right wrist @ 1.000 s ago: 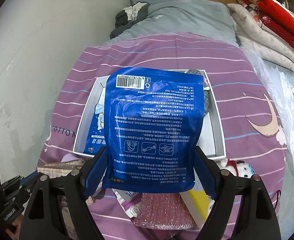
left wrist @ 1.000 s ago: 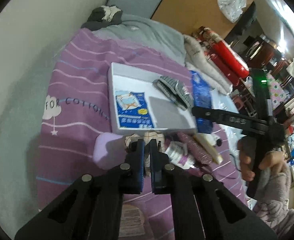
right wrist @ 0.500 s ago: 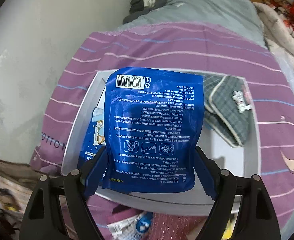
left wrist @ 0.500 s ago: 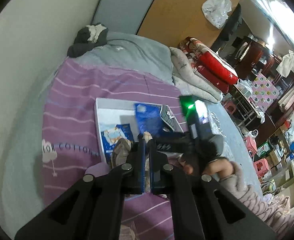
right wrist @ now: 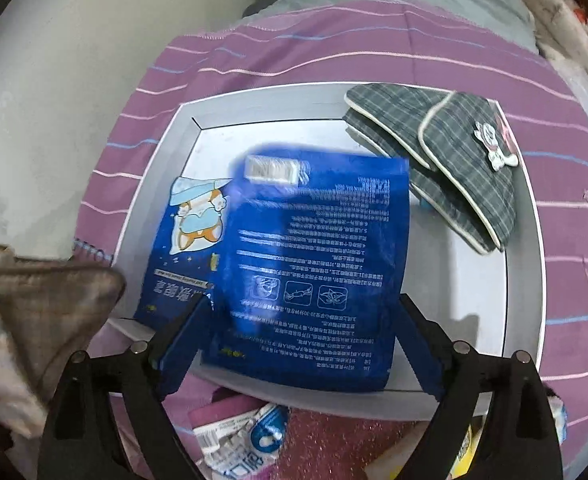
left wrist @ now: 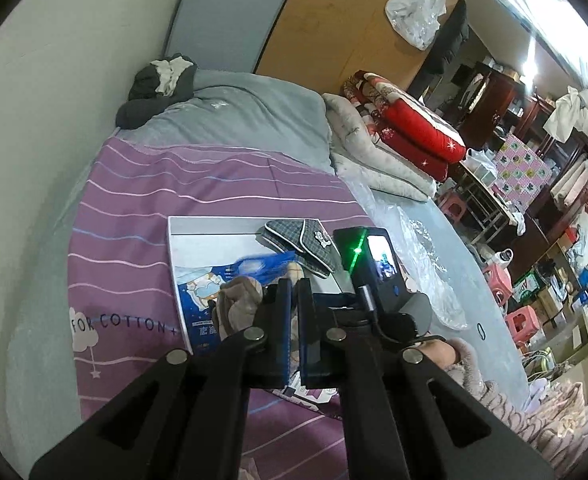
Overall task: Organize soft objects
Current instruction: 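Lower the blue printed packet into the white box and open the right gripper, then place the beige plaid pouch into the white box and open the left gripper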
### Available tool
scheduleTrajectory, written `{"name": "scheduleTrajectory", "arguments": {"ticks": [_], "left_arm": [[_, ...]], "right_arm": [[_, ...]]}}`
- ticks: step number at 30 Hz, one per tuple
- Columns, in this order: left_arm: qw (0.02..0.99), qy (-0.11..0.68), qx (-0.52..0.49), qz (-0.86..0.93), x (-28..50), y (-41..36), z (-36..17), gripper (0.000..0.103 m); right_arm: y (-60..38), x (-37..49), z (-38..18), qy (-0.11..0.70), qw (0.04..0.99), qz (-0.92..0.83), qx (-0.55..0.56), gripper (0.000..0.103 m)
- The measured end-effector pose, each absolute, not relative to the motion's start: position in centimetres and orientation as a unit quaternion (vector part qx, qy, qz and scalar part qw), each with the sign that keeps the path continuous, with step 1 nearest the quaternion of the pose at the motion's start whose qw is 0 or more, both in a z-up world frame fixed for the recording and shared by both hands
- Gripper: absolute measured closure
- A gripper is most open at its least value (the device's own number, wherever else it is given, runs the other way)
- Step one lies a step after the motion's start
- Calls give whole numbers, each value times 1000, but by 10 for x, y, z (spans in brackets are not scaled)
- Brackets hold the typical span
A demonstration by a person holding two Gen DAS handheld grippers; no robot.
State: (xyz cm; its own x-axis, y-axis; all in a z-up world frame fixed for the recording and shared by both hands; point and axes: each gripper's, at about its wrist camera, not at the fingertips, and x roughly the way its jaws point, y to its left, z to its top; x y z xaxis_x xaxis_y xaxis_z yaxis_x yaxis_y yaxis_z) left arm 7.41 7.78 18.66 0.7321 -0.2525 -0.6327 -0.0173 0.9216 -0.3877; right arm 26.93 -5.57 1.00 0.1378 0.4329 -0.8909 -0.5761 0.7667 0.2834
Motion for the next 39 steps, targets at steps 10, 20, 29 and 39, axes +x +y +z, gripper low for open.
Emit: {"name": "scheduleTrajectory", "arguments": {"ticks": [10,20,29,39], "left_arm": [[907,374,-162,-104,106,57,187,99],[895,389,-149,-156,156,24,175,99],[830,456,-200,-250,210,9,139,99],[822,511,-214,-131,254,67,90,102]], "right_arm": [[-101,289,23,554,751,351,75,9],[-153,313,29,535,771,306,160,12],[-191,322,37,503,797,276,188,15],[-187,316,49,489,800,303,173,16]]}}
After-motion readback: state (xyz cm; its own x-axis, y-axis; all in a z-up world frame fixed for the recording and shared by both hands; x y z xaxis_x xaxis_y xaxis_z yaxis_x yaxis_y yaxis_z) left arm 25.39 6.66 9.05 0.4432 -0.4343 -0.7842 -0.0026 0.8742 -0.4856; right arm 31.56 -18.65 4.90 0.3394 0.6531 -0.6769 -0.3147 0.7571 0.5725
